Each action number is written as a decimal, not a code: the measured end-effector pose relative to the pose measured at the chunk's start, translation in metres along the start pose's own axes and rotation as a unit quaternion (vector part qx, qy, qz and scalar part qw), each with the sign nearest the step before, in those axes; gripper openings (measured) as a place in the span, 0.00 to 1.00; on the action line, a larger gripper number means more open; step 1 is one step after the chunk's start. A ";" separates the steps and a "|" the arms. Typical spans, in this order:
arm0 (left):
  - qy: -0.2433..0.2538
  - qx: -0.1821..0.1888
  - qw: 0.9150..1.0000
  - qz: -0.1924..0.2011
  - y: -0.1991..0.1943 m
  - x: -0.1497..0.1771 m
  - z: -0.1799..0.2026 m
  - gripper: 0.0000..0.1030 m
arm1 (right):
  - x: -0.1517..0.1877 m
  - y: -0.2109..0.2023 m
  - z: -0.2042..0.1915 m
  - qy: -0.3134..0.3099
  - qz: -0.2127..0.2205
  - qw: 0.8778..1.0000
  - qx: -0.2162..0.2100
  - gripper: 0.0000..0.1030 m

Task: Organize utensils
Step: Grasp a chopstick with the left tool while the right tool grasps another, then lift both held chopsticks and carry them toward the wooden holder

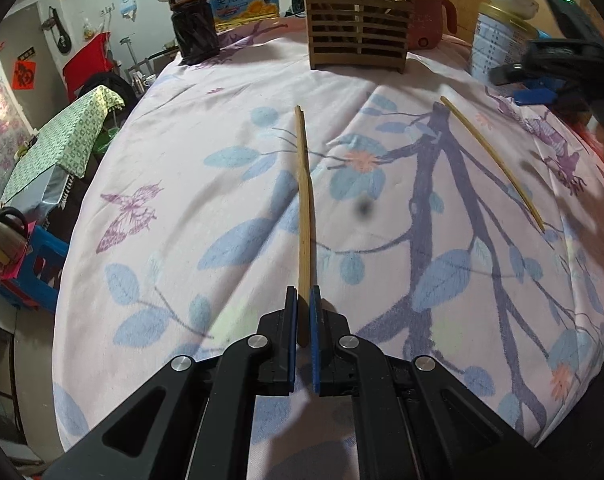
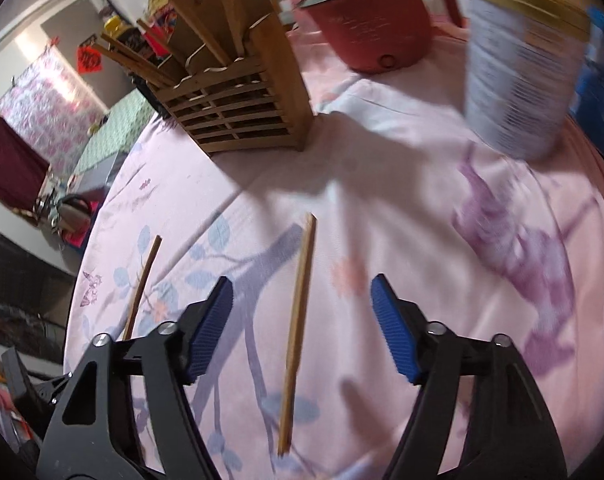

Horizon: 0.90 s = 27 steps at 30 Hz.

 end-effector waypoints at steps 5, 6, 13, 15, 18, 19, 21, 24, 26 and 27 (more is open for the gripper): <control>-0.008 -0.008 1.000 0.005 -0.002 0.002 0.001 0.07 | -0.014 0.025 -0.004 -0.024 -0.022 0.999 0.010 0.46; -0.010 -0.010 1.000 0.006 -0.002 0.002 0.001 0.07 | -0.016 0.029 -0.003 -0.026 -0.025 0.999 0.013 0.46; -0.026 -0.012 1.000 0.004 -0.003 0.004 -0.001 0.07 | -0.025 0.060 0.003 -0.020 -0.053 0.998 0.019 0.27; -0.025 -0.014 1.000 0.004 -0.004 0.005 -0.001 0.07 | -0.027 0.069 0.004 -0.023 -0.067 0.997 0.027 0.23; -0.023 -0.016 1.000 0.004 -0.004 0.005 0.000 0.07 | -0.027 0.075 0.008 -0.019 -0.070 0.997 0.037 0.09; -0.022 -0.015 1.000 0.003 -0.004 0.005 0.000 0.07 | -0.028 0.075 0.009 -0.018 -0.070 0.997 0.038 0.06; -0.024 -0.010 1.000 0.002 -0.004 0.005 -0.001 0.07 | -0.028 0.073 0.009 -0.014 -0.068 0.997 0.037 0.04; -0.028 0.000 1.000 -0.004 -0.004 0.005 -0.003 0.07 | -0.029 0.057 0.008 -0.004 -0.042 0.999 0.026 0.01; -0.029 0.008 0.999 -0.013 -0.003 0.004 -0.005 0.07 | -0.030 0.040 0.001 -0.001 -0.019 1.000 0.012 0.01; -0.030 0.010 0.999 -0.017 -0.003 0.003 -0.006 0.07 | -0.031 0.028 -0.004 -0.006 -0.003 1.000 0.006 0.01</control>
Point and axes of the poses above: each gripper's, at about its wrist camera, not at the fingertips, and y roughly the way its jaws point, z to its right, x to its underside, the point moved 6 cm from there along y, roughly the way its jaws point, and after that the axes turned 10 degrees about -x, right-handed, at the moved point
